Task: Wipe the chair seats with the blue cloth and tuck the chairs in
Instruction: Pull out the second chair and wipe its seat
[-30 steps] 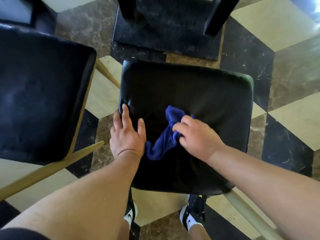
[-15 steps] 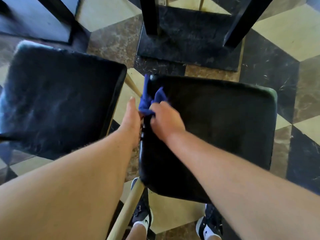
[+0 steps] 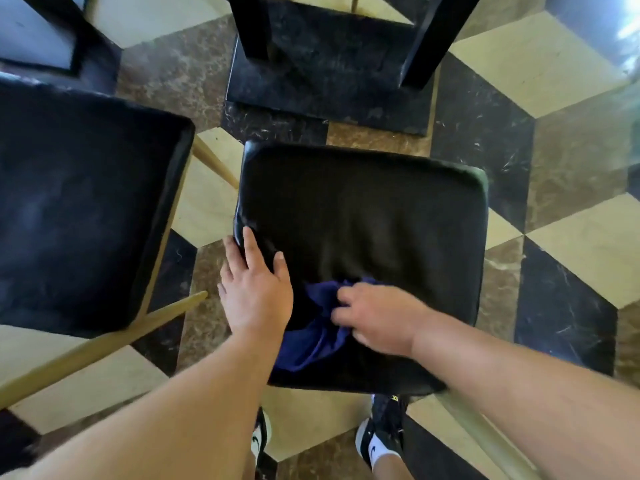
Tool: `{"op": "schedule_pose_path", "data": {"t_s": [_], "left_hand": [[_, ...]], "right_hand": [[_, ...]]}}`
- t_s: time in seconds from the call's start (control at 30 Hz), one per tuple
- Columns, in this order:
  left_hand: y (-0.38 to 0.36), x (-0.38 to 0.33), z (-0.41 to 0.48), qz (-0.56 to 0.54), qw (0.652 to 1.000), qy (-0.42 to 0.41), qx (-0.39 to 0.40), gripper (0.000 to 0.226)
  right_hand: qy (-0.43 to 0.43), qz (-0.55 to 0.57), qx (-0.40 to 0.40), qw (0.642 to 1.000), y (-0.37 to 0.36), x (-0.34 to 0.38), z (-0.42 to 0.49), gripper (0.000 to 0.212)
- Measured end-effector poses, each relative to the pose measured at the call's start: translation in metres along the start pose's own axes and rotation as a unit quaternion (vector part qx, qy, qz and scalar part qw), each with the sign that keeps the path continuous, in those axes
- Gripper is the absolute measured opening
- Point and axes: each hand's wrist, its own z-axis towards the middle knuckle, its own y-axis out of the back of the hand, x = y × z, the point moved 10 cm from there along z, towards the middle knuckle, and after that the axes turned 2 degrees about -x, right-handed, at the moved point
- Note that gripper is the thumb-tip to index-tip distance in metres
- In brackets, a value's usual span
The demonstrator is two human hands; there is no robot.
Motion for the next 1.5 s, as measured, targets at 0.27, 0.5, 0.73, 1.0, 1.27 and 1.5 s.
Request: {"op": "schedule_pose_path", "data": {"t_s": [0.27,0.5,0.73,1.0,1.27,1.5], "left_hand": [[-0.035,0.023,-0.02,0.049,0.996,-0.009,-0.068,0.069],[-0.035,0.023,-0.017,0.069,0.997,0.003,-0.041,0.071],[-0.019,0.01,-0.022,0.098,0.99,0.0,0.097,0.079],[0.055,-0.016,-0.04,0.128,0.966,-0.022,0.225,0.065],[0.181,-0.08,-0.1,-0.303,0.888,0.056,0.342,0.052],[0.297,-0.123,-0.12,-0.572,0.745,0.07,0.336,0.036]], "right_hand": [[-0.438,0.101,-0.343,0.825,0.104,-0.2,-0.021,0.021],[-0.309,0.09,-0.264,0.909,0.053,-0.066,0.019,0.013],[-0.283,0.24,-0.069,0.926,-0.013,0.007,-0.007,0.017],[-0.322,0.17,-0.223,0.904,0.131,0.008,-0.047,0.022],[-0.272,0.426,-0.332,0.796,0.267,0.054,-0.073,0.025],[-0.25,0.531,-0.384,0.713,0.348,0.11,-0.08,0.028]]}}
